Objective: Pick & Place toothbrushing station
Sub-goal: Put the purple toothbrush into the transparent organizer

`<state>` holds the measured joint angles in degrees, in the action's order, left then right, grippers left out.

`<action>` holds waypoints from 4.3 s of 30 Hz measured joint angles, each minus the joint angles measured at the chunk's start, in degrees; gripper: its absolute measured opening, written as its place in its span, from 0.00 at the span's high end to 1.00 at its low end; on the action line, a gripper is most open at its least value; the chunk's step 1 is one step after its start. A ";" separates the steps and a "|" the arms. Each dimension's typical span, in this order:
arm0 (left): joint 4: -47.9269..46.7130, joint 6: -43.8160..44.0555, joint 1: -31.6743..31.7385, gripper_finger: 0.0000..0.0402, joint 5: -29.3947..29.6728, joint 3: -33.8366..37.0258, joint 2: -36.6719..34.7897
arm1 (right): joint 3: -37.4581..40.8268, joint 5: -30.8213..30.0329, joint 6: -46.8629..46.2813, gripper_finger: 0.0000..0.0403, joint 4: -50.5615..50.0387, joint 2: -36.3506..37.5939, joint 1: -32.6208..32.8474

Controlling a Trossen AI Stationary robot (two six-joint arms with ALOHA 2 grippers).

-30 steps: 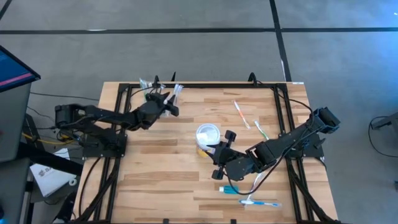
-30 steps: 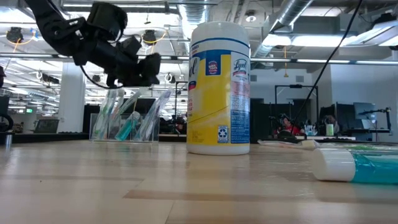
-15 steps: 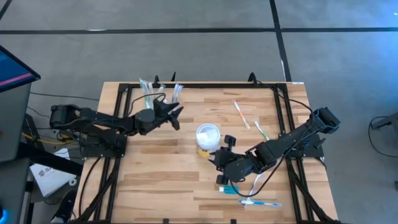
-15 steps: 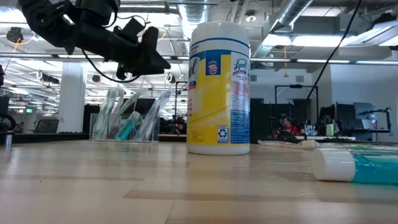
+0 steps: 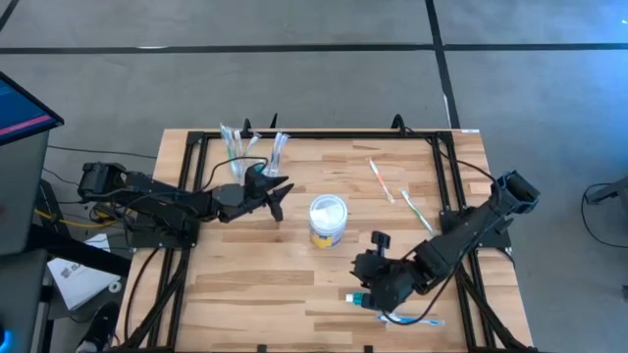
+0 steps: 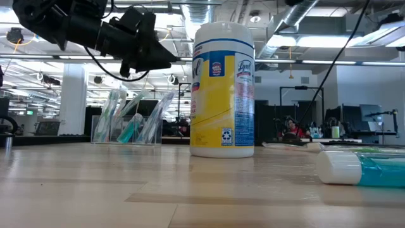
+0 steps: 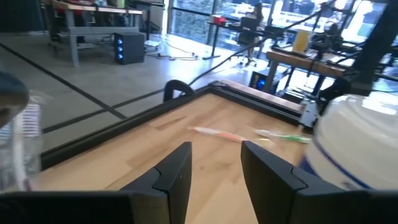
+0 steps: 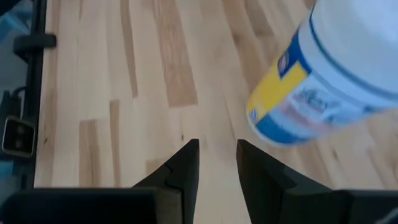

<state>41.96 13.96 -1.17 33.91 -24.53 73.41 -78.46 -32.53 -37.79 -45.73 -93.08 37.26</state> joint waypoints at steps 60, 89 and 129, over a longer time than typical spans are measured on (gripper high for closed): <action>4.58 1.75 -11.19 0.67 -0.04 0.00 0.02 | 0.00 8.67 -88.30 0.76 -22.96 -15.75 22.91; 5.11 2.97 -11.19 0.67 -0.09 0.00 0.02 | 12.04 10.45 -91.09 0.57 -7.32 -15.69 21.44; 5.05 2.84 -11.19 0.67 -0.11 0.00 0.02 | 14.93 6.71 -87.10 0.96 -3.33 -16.06 18.45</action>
<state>47.00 16.80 -12.36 33.80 -24.53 73.43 -63.53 -25.83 -124.89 -49.06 -109.14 55.71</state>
